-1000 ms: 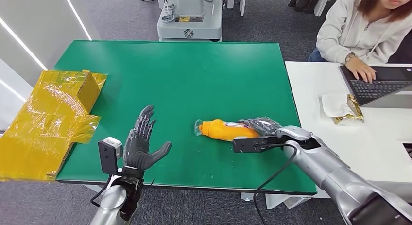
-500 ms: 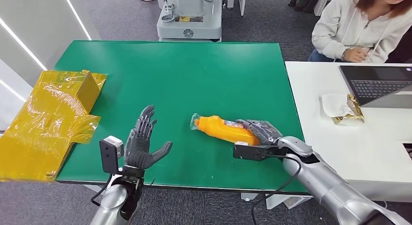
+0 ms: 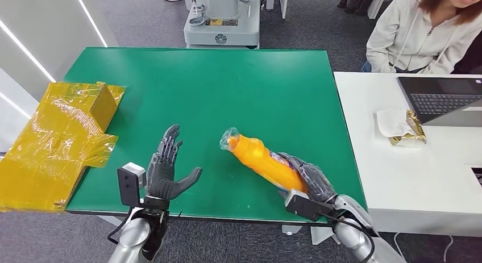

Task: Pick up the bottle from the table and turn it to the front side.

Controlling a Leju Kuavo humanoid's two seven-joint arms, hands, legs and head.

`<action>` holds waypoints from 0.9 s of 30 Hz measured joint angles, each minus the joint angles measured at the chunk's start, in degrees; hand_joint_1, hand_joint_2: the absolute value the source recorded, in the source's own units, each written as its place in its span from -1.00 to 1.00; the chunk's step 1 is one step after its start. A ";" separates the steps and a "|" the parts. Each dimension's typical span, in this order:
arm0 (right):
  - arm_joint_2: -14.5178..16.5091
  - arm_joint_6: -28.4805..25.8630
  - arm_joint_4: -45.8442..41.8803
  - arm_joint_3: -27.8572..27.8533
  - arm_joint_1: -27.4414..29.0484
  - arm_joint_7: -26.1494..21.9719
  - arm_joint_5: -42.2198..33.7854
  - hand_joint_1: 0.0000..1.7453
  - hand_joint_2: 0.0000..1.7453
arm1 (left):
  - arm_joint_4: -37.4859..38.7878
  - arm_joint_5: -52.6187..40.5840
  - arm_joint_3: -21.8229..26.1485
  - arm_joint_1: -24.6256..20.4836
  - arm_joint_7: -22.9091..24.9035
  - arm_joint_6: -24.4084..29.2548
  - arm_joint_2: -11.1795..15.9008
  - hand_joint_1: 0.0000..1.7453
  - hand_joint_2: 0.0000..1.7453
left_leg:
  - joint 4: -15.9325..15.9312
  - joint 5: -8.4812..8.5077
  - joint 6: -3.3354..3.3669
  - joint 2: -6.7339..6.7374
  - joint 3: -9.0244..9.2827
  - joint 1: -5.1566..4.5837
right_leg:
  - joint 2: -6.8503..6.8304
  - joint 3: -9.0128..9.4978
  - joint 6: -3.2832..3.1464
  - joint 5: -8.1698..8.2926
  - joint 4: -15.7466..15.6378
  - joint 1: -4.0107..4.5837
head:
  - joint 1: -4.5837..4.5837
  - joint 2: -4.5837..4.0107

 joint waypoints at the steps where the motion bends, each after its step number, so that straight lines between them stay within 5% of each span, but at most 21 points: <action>1: 0.00 -0.33 -0.79 -0.74 0.96 -0.29 -0.10 1.00 1.00 | 0.00 0.09 -0.05 -0.01 -0.08 0.02 -0.01 -1.00 1.00 | 0.00 0.00 0.00 0.01 0.00 0.00 | 0.01 -0.01 0.00 0.00 0.00 0.00 | 0.00 0.00; 13: 0.22 -4.20 -3.69 -6.33 4.65 -3.85 -2.16 1.00 1.00 | 3.34 2.94 -1.59 -5.74 1.19 -5.08 -0.50 -1.00 1.00 | 0.01 0.03 0.02 0.02 0.00 0.00 | 0.01 0.00 -0.02 0.04 0.01 0.00 | 0.00 0.00; 27: 6.78 -9.12 4.16 -5.19 -5.50 -5.72 -3.85 1.00 1.00 | 12.01 12.28 -5.00 -18.73 7.73 -14.05 -1.55 -1.00 1.00 | 0.01 0.10 -0.01 0.03 0.02 0.00 | 0.05 -0.01 -0.03 0.09 0.06 0.00 | 0.00 0.00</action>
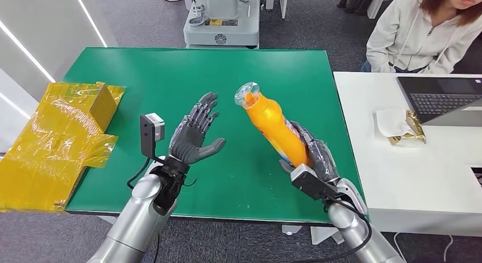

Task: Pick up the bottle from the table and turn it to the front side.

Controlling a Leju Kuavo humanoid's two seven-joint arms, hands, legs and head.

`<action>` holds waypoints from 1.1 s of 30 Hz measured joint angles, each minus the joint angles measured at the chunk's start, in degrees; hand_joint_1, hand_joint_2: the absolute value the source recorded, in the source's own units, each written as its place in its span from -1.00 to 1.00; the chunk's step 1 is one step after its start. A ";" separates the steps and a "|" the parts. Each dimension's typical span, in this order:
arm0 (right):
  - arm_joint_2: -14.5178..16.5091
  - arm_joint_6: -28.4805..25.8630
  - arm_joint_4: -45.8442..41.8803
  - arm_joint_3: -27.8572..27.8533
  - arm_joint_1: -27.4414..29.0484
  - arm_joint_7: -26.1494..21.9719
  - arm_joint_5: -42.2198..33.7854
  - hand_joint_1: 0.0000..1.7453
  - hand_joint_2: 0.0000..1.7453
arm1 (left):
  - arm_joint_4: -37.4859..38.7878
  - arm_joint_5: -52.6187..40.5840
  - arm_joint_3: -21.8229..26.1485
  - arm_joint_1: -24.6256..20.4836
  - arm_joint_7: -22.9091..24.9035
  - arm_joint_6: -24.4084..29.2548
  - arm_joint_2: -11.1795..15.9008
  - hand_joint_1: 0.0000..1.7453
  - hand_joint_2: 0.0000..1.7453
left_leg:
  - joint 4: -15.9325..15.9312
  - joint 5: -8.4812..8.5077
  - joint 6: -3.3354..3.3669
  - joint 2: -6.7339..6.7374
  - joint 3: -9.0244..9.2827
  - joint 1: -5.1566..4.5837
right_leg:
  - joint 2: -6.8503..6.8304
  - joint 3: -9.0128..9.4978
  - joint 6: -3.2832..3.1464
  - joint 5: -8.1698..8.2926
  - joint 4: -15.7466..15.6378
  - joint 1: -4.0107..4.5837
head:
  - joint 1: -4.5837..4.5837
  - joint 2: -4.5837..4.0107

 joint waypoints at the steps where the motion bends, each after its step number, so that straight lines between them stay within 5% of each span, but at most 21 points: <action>1: 0.32 -0.10 0.23 0.08 -0.49 -0.16 -0.35 1.00 1.00 | 0.60 0.43 -0.33 -0.84 0.32 -0.09 -0.08 -1.00 1.00 | 0.00 0.00 0.00 0.00 0.00 0.00 | 0.00 0.00 0.00 0.00 0.00 0.00 | 0.00 0.00; 18: 4.15 -1.62 3.09 0.01 -3.29 -1.95 -3.21 1.00 1.00 | 9.37 1.56 -4.60 -10.16 0.54 0.43 -2.16 -1.00 1.00 | 0.01 0.00 0.00 0.00 0.00 0.00 | 0.00 0.00 0.00 0.00 0.00 0.00 | -0.01 0.00; 33: 7.97 -1.95 5.52 -0.87 -3.52 -1.29 -2.83 1.00 1.00 | 10.75 2.67 -6.23 -12.77 1.23 0.16 -4.47 -1.00 1.00 | 0.01 0.00 0.00 0.00 0.01 0.00 | 0.00 -0.01 0.00 0.00 0.00 0.00 | -0.01 0.00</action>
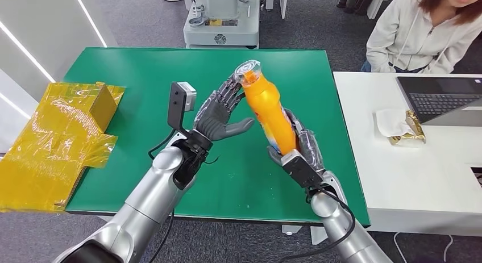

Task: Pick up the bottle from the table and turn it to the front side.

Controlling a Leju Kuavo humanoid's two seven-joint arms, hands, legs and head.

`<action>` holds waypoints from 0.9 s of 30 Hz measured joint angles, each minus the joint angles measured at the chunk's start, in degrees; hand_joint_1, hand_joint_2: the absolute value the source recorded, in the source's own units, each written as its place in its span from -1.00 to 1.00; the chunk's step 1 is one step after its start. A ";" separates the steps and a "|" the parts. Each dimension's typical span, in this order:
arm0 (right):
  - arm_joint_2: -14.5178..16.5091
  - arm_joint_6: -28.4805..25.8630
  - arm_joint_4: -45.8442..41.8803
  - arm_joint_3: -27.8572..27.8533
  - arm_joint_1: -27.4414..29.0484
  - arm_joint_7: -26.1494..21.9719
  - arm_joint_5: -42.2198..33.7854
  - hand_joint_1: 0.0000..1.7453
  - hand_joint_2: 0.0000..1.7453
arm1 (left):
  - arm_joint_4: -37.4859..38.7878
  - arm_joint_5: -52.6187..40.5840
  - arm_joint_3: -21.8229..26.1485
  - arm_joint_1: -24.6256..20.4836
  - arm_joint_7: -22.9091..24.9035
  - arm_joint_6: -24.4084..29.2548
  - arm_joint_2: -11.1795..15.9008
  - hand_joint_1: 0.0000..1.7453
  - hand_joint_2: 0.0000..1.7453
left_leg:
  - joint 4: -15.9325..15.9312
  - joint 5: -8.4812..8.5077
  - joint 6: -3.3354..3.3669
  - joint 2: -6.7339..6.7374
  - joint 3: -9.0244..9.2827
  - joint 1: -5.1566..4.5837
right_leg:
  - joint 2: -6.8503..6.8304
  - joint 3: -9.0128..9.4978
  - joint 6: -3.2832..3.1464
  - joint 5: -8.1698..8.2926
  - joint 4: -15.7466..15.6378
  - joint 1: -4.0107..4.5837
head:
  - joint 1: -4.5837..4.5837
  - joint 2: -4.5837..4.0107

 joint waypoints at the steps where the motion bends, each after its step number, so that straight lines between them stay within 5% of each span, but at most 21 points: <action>1: 0.38 0.04 0.27 -0.17 -0.03 -0.03 -0.01 1.00 1.00 | 0.02 0.54 -0.08 -0.14 0.25 -0.08 -0.23 -1.00 1.00 | 0.00 0.00 0.00 0.00 0.00 0.00 | 0.00 0.00 0.00 0.00 0.00 0.00 | 0.00 0.00; 16: 4.21 0.13 4.98 -3.10 -0.68 -1.20 2.02 1.00 1.00 | 2.36 2.65 -2.08 -1.33 0.13 -0.07 -3.32 -1.00 1.00 | 0.00 0.00 0.00 0.00 0.00 0.00 | 0.00 0.00 0.00 0.00 0.00 0.00 | 0.01 0.00; 27: 5.24 0.86 5.18 -4.29 -0.20 -0.05 5.42 1.00 1.00 | 4.56 -6.91 -5.78 -2.30 -4.39 5.37 -3.24 -1.00 1.00 | 0.00 0.00 0.00 0.01 0.00 0.00 | 0.01 0.00 0.00 0.00 0.00 0.00 | 0.01 0.00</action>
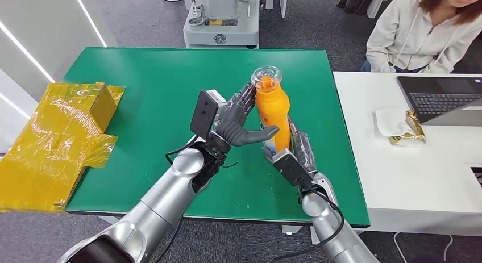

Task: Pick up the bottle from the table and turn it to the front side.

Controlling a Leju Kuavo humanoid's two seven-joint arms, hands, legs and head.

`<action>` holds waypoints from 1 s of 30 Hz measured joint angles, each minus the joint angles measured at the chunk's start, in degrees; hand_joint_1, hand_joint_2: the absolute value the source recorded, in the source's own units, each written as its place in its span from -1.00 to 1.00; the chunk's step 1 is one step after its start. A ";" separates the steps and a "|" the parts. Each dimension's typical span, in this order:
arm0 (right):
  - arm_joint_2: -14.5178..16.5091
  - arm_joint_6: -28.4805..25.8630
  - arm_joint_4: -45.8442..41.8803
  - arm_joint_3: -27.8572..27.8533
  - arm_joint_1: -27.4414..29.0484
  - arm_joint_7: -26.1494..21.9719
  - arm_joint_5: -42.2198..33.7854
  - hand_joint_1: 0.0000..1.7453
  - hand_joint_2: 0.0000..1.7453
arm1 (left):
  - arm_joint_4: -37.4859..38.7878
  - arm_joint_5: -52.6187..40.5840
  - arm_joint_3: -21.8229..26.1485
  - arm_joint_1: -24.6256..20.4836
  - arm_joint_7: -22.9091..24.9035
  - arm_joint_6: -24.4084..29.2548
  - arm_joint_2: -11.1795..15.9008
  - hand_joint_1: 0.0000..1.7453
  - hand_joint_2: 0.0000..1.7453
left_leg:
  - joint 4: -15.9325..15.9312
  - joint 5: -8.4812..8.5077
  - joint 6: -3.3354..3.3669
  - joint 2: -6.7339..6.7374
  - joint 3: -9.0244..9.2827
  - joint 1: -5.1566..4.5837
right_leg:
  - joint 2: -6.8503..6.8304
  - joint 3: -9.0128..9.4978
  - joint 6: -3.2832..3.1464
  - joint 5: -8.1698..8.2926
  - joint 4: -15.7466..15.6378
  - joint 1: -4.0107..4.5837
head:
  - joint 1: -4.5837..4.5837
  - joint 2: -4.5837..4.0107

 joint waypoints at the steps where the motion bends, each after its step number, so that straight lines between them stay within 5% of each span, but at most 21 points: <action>1: 0.06 0.11 0.03 0.00 0.00 -0.08 0.04 1.00 1.00 | 0.12 -0.16 -0.02 -0.03 -0.08 0.09 0.09 -1.00 1.00 | 0.00 0.00 0.00 0.00 0.00 0.00 | 0.00 0.00 0.00 0.00 0.00 0.00 | -0.01 0.00; 8: 0.56 0.51 0.58 -0.02 -0.10 -1.15 0.39 1.00 1.00 | 0.72 0.24 0.05 -1.02 -0.10 -0.24 1.28 -1.00 1.00 | -0.01 0.00 0.00 -0.01 -0.01 0.00 | -0.01 0.01 0.00 0.00 0.02 0.00 | -0.01 0.00; 17: 0.93 0.28 0.64 0.83 -0.11 -0.85 1.50 1.00 1.00 | 2.07 4.63 2.04 -2.78 5.95 -3.68 3.19 -1.00 1.00 | -0.01 0.00 0.00 -0.02 -0.02 0.00 | -0.02 0.01 0.00 0.00 0.02 0.00 | -0.01 0.00; 30: 1.07 -1.20 1.13 1.40 0.48 -0.51 1.40 1.00 1.00 | 4.55 2.51 2.04 -3.28 7.02 -2.86 2.33 -1.00 1.00 | 0.00 0.00 0.00 -0.02 -0.01 0.00 | -0.02 0.00 0.00 0.00 0.00 0.00 | 0.00 0.00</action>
